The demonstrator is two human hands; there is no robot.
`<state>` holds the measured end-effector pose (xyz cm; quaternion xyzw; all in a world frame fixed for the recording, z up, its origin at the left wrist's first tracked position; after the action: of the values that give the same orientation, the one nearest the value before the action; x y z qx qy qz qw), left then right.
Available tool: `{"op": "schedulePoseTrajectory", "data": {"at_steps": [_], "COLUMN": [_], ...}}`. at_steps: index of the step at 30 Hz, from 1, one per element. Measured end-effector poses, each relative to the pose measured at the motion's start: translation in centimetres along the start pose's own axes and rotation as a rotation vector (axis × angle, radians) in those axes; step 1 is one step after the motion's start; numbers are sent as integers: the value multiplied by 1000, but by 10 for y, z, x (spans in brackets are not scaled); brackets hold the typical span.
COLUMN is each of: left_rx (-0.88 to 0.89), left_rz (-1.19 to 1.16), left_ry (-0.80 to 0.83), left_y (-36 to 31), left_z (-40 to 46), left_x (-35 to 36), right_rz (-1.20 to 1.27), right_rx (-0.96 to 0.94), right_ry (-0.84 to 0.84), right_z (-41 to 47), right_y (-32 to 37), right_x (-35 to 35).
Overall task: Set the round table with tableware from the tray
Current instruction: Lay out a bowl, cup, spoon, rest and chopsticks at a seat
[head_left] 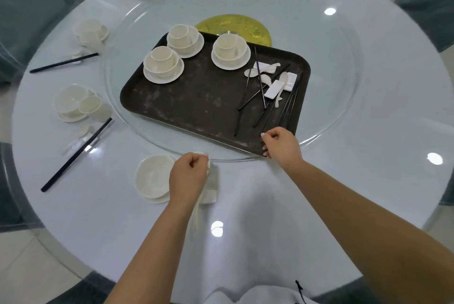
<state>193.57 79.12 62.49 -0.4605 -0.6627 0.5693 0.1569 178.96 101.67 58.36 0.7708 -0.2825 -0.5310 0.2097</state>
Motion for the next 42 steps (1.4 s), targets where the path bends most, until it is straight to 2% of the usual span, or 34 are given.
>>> {"op": "schedulePoseTrajectory", "data": {"at_steps": [6, 10, 16, 20, 22, 24, 26, 28, 37, 42], "left_rx": [-24, -26, -57, -112, -140, -160, -177, -200, -363, -444], "left_rz": [-80, -88, -100, -99, -123, -155, -197, -225, -268, -291], "left_ry": [46, 93, 107, 106, 109, 116, 127, 139, 220, 241], "left_y": [-20, -27, -21, -11, -7, -5, -5, -5, 9, 17], "left_z": [2, 1, 9, 13, 12, 11, 8, 4, -27, -43], "left_x": [30, 44, 45, 48, 50, 53, 55, 55, 62, 61], "right_rz": [-103, -230, -258, -324, -274, -82, 141, 251, 363, 340], "right_rx": [111, 119, 231, 203, 209, 271, 331, 346, 307, 252], "right_ry": [-4, 19, 115, 144, 152, 195, 337, 495, 714, 803], "right_z": [38, 60, 81, 90, 91, 90, 80, 64, -15, -70], "right_y": [5, 22, 33, 30, 27, 20, 16, 13, 0, 1], "right_x": [-8, -1, 13, 14, 12, 14, 22, 30, 38, 39]}}
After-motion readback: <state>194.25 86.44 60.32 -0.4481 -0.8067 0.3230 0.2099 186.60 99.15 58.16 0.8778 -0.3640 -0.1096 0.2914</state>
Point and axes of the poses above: each hand's wrist, its own z-axis towards the middle knuckle, its own x-axis out of the palm, y = z × x, the point moved 7 cm from there along z, towards the middle knuckle, and after that the axes turned 14 degrees about -z, right-handed, at the moved point
